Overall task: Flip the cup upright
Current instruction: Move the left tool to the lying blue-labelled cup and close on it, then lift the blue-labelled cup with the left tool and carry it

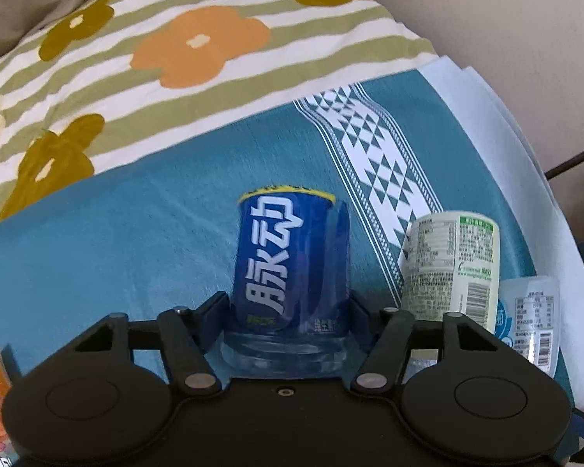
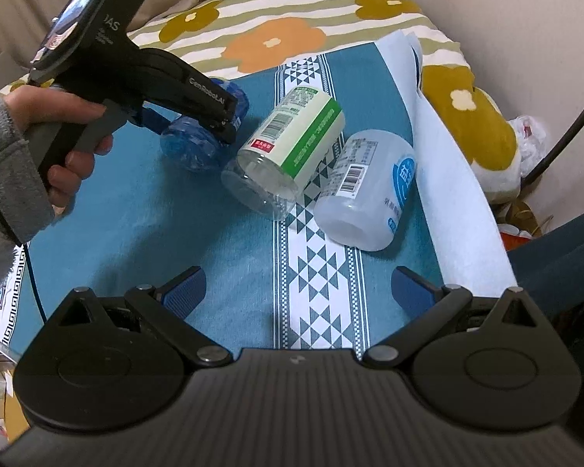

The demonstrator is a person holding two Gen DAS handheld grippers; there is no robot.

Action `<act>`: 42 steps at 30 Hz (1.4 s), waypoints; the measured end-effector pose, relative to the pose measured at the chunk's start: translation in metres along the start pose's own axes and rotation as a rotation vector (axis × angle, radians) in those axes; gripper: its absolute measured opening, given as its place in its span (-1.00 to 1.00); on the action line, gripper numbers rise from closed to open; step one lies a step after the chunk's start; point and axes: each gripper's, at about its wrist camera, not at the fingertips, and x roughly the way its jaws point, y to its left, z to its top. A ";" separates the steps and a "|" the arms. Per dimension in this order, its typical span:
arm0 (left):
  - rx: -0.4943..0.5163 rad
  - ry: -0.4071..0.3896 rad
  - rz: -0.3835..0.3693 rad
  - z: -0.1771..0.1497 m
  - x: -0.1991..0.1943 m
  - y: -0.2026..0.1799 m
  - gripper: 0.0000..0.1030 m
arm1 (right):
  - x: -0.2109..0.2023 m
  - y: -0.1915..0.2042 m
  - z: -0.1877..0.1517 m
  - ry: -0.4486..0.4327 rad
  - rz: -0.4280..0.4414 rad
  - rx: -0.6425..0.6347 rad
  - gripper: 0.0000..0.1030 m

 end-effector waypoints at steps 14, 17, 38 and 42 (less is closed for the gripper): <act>-0.002 -0.030 -0.002 -0.016 -0.023 0.012 0.32 | -0.002 0.005 0.002 -0.013 0.003 0.006 1.00; -0.008 -0.048 0.003 -0.024 -0.035 0.016 0.32 | -0.006 0.009 0.003 -0.023 0.006 -0.002 1.00; -0.189 -0.093 0.029 -0.137 -0.105 0.057 0.32 | -0.022 0.053 0.000 -0.047 0.051 -0.124 1.00; -0.222 -0.065 0.026 -0.158 -0.096 0.057 0.32 | -0.017 0.060 -0.004 -0.031 0.058 -0.144 1.00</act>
